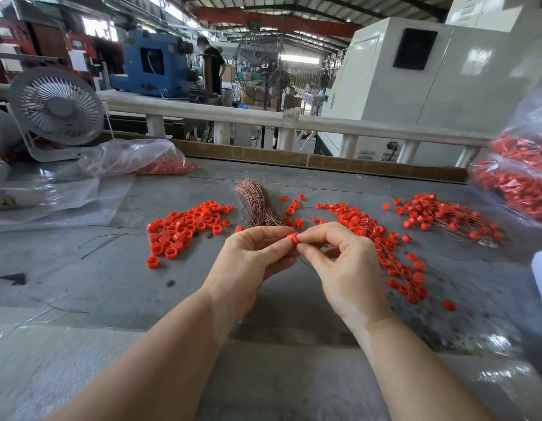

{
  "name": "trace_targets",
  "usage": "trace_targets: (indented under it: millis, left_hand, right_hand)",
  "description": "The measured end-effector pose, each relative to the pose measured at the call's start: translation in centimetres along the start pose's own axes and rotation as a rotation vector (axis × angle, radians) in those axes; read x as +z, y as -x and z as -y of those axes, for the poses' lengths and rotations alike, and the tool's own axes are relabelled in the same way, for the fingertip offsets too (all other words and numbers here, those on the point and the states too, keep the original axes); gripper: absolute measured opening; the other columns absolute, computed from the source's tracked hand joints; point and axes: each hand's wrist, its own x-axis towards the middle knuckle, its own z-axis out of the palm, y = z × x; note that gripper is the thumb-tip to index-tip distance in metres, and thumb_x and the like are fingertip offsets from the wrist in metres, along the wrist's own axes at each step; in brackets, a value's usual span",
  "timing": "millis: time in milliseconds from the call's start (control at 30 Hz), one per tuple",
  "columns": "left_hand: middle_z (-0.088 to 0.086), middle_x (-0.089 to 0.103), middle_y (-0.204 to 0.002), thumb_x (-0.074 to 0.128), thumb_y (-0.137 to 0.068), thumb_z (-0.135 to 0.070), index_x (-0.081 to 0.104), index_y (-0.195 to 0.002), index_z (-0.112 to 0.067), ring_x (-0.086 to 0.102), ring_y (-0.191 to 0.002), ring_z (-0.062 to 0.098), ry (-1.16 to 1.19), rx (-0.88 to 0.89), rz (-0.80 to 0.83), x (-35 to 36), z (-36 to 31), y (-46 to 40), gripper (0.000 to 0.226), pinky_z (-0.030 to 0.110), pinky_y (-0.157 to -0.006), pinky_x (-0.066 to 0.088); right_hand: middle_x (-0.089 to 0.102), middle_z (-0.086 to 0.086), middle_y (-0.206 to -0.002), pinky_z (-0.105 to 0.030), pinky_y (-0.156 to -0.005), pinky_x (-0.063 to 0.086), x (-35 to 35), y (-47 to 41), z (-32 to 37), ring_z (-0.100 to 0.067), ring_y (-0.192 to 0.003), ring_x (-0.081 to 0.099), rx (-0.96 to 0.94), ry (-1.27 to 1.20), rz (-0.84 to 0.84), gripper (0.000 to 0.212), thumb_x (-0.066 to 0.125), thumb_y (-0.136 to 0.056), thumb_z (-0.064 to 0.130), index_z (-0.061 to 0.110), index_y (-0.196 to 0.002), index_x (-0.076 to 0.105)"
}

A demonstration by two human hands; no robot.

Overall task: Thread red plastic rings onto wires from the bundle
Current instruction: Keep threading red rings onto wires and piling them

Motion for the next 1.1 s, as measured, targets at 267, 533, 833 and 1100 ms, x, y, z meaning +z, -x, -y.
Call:
trace_targets:
  millis: [267,533,833,1100]
  left_hand:
    - [0.006,0.072,-0.072,0.059,-0.080,0.003,0.069,-0.077,-0.011,0.068,-0.065,0.010,-0.010,-0.002,0.006,0.04,-0.09,-0.05,0.018,0.018,-0.059,0.054]
    - [0.005,0.072,-0.071,0.061,-0.080,0.002,0.068,-0.083,-0.008,0.068,-0.064,0.011,-0.050,0.025,0.004,-0.04,0.02,-0.02,0.012,0.019,-0.058,0.054]
    - [0.005,0.073,-0.075,0.061,-0.079,-0.001,0.069,-0.083,-0.010,0.069,-0.068,0.012,-0.055,0.008,0.012,-0.05,-0.14,0.10,0.012,0.020,-0.059,0.054]
    - [0.005,0.072,-0.073,0.060,-0.081,0.002,0.069,-0.085,-0.009,0.068,-0.066,0.011,-0.060,0.008,0.006,0.11,-0.10,0.06,0.015,0.019,-0.058,0.055]
  right_hand:
    - [0.067,0.004,-0.079,-0.008,-0.068,0.042,0.01,-0.08,0.02,-0.005,-0.080,0.059,0.006,0.002,0.000,0.011,0.071,-0.078,0.001,0.013,-0.079,0.071]
    - [0.067,0.004,-0.077,-0.008,-0.068,0.042,-0.03,-0.05,0.01,-0.006,-0.079,0.059,-0.012,-0.002,-0.002,0.013,0.071,-0.076,-0.001,0.012,-0.077,0.071]
    - [0.067,0.004,-0.078,-0.007,-0.067,0.042,0.08,-0.01,-0.19,-0.005,-0.078,0.059,-0.004,0.006,-0.018,0.013,0.071,-0.078,0.002,0.015,-0.079,0.070]
    - [0.067,0.004,-0.079,-0.006,-0.068,0.042,0.03,-0.02,-0.26,-0.005,-0.080,0.060,-0.009,0.014,-0.020,0.012,0.071,-0.078,0.003,0.015,-0.079,0.070]
